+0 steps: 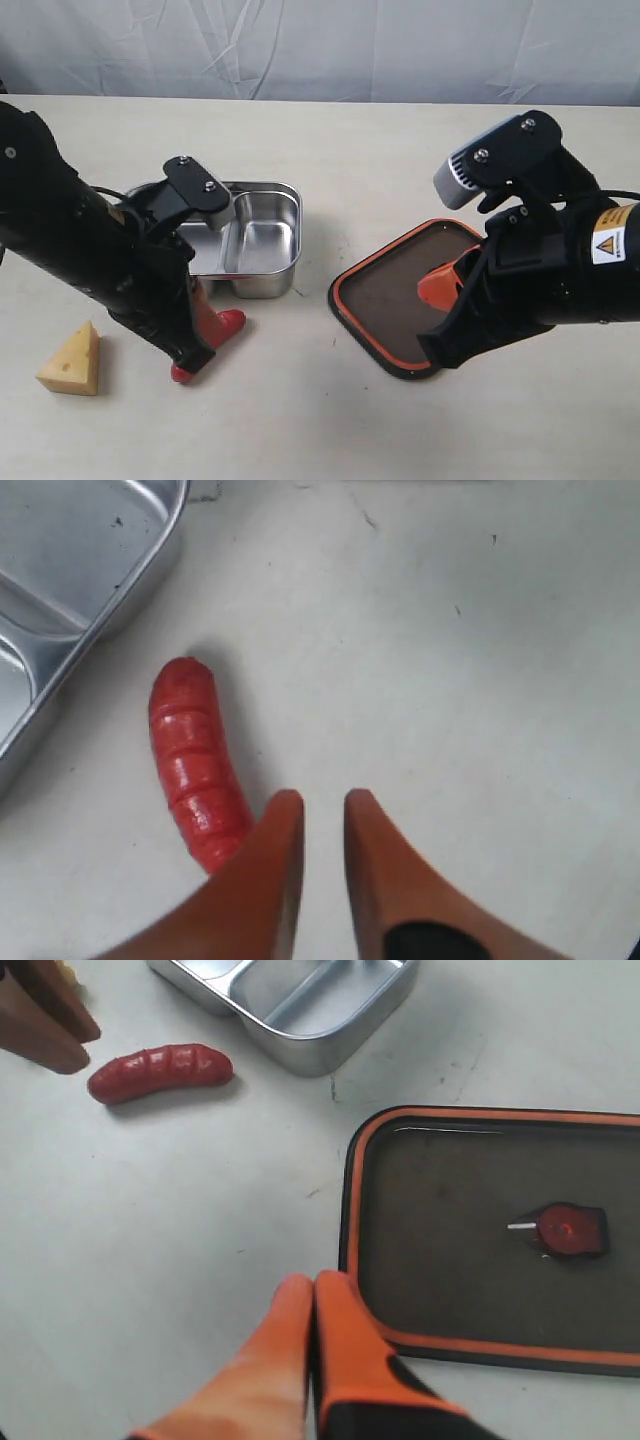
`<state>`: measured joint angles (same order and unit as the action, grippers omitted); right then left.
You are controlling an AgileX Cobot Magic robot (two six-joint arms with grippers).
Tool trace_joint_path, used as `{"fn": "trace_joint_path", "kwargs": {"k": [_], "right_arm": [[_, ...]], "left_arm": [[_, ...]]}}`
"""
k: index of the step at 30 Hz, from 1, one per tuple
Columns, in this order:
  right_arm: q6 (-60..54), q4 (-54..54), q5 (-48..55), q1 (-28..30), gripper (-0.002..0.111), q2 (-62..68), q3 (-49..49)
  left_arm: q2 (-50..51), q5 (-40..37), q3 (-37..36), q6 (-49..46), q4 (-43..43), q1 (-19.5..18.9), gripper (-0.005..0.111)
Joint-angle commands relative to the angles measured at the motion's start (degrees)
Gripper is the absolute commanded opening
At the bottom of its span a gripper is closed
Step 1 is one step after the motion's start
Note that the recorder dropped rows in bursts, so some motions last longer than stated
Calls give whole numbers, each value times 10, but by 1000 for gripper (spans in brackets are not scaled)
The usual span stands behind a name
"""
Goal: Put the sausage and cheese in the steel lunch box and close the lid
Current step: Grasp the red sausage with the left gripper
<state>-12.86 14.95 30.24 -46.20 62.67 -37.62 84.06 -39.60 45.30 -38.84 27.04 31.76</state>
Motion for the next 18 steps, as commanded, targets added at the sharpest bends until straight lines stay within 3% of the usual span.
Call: {"fn": "trace_joint_path", "kwargs": {"k": [1, 3, 5, 10, 18], "right_arm": [[0, -7, -1, -1, 0, -6, 2], [0, -7, -1, -1, 0, -6, 2], [7, -8, -1, -1, 0, -6, 2], [9, -11, 1, -1, 0, -6, 2], [10, -16, 1, -1, 0, -6, 2]], "left_arm": [[9, 42, 2, 12, 1, 4, 45], [18, 75, 2, 46, 1, 4, 57], [32, 93, 2, 98, -11, 4, 61], [82, 72, 2, 197, -103, 4, 61], [133, 120, 2, 198, -112, 4, 61]]}}
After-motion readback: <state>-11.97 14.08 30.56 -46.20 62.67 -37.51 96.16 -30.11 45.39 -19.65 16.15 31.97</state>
